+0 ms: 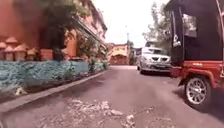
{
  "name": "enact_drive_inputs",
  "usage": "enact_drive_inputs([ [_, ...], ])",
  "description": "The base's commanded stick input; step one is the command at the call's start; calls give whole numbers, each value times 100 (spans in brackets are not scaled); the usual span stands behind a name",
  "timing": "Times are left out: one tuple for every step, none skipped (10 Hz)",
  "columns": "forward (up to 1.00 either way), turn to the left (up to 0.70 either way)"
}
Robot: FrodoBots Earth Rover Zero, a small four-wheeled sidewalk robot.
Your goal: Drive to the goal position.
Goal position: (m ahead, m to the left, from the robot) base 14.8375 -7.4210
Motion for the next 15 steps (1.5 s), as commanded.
enact_drive_inputs([
  [85,-25],
  [85,-25],
  [85,-25],
  [85,-25],
  [85,-18],
  [85,9],
  [85,9],
  [85,9],
  [85,9],
  [85,9],
  [85,9],
  [85,9],
  [85,9],
  [85,9],
  [85,9],
])
